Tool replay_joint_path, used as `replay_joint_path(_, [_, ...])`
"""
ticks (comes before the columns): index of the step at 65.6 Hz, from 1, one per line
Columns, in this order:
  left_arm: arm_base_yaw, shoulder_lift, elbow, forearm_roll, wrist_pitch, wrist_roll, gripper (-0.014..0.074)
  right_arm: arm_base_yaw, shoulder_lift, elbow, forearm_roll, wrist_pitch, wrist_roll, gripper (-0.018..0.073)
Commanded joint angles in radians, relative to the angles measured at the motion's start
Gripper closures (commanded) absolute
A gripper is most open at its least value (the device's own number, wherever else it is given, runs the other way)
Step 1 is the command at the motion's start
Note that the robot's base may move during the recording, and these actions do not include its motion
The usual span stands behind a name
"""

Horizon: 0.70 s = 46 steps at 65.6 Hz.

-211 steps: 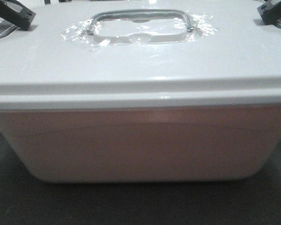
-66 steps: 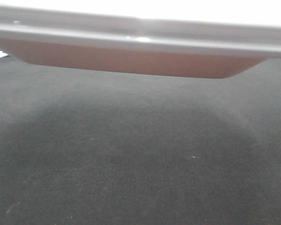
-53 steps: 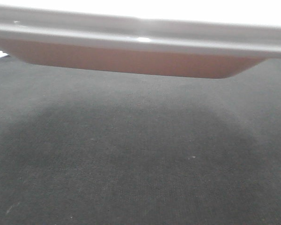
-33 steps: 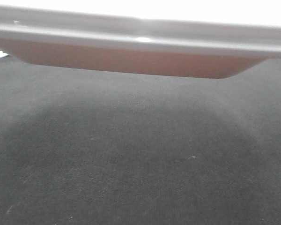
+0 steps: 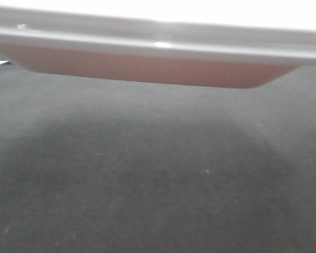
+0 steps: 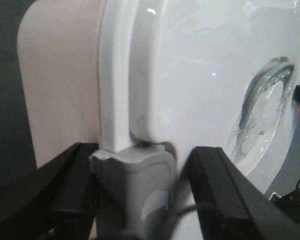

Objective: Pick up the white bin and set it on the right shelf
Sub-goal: 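Hold the bin raised with both grippers while the base turns away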

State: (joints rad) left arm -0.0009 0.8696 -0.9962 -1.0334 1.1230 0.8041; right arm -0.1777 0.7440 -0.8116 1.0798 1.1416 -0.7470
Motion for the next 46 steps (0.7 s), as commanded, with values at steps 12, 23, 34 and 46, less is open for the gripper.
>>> replay_joint_path(12, [-0.03, -0.013, -0.033, -0.192, 0.151, 0.018, 0.0356, 0.012, -0.008, -0.031, 0.208, 0.069, -0.016, 0.0198])
replay_joint_path(23, [-0.03, -0.013, -0.033, -0.192, 0.151, 0.018, 0.0356, 0.012, -0.008, -0.031, 0.208, 0.069, -0.016, 0.0198])
replay_joint_path(34, [-0.03, -0.013, -0.033, -0.192, 0.151, 0.018, 0.0356, 0.012, -0.008, -0.031, 0.208, 0.069, -0.016, 0.0198])
replay_joint_path(46, [-0.03, -0.013, -0.033, -0.192, 0.151, 0.018, 0.0356, 0.012, -0.008, -0.031, 0.208, 0.069, -0.016, 0.0198])
